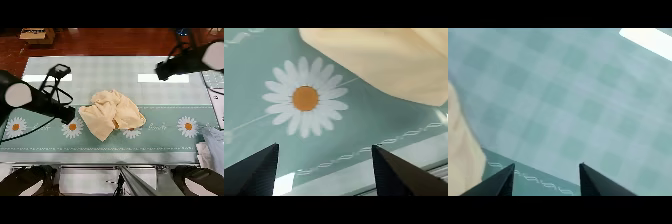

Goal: Fold the shirts.

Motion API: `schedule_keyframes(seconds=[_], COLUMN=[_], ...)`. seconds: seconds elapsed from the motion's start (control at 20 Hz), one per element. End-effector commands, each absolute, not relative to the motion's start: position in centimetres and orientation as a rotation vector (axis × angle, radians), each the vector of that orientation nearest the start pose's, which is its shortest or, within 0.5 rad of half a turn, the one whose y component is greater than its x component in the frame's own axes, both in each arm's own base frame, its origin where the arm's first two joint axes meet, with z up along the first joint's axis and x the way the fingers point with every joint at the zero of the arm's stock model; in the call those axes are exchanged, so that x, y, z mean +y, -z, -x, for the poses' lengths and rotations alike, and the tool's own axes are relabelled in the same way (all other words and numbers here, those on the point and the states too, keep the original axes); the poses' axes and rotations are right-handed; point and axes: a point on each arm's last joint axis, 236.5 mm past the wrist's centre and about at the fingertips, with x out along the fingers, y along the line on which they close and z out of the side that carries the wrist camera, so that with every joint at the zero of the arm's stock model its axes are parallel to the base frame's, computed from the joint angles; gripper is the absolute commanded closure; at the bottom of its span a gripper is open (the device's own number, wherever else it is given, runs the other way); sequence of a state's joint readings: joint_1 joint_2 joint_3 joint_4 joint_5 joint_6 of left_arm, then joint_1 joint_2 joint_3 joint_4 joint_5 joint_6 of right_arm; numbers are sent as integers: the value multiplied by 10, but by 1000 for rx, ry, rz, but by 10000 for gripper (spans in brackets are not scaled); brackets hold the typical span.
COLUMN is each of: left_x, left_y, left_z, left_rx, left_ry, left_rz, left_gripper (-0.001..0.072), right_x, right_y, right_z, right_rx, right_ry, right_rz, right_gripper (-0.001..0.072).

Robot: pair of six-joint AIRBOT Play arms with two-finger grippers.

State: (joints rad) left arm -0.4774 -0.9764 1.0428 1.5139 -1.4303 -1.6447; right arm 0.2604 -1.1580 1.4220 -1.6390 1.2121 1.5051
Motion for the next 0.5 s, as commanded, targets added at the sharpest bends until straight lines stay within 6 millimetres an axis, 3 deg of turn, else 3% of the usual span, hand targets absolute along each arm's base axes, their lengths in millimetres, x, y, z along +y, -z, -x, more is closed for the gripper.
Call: schedule_keyframes(seconds=[0.0,0.1,0.2,0.45], left_x=[-174,-176,-164,-149], left_y=[-24,-22,-11,22], left_z=[-244,-253,-255,-252], left_rx=[1366,1350,1370,1362], left_ry=[492,519,504,488], left_rz=[38,201,345,670], left_gripper=[-12,-12,-12,-8], right_x=[9,-10,-22,-22], right_y=[-148,-134,-118,-61], right_z=[-393,-390,-387,-369], right_rx=[995,1007,1011,1071], right_ry=[-114,-121,-124,-167], right_rz=[16,-145,-275,-418], right_gripper=[227,227,227,227])
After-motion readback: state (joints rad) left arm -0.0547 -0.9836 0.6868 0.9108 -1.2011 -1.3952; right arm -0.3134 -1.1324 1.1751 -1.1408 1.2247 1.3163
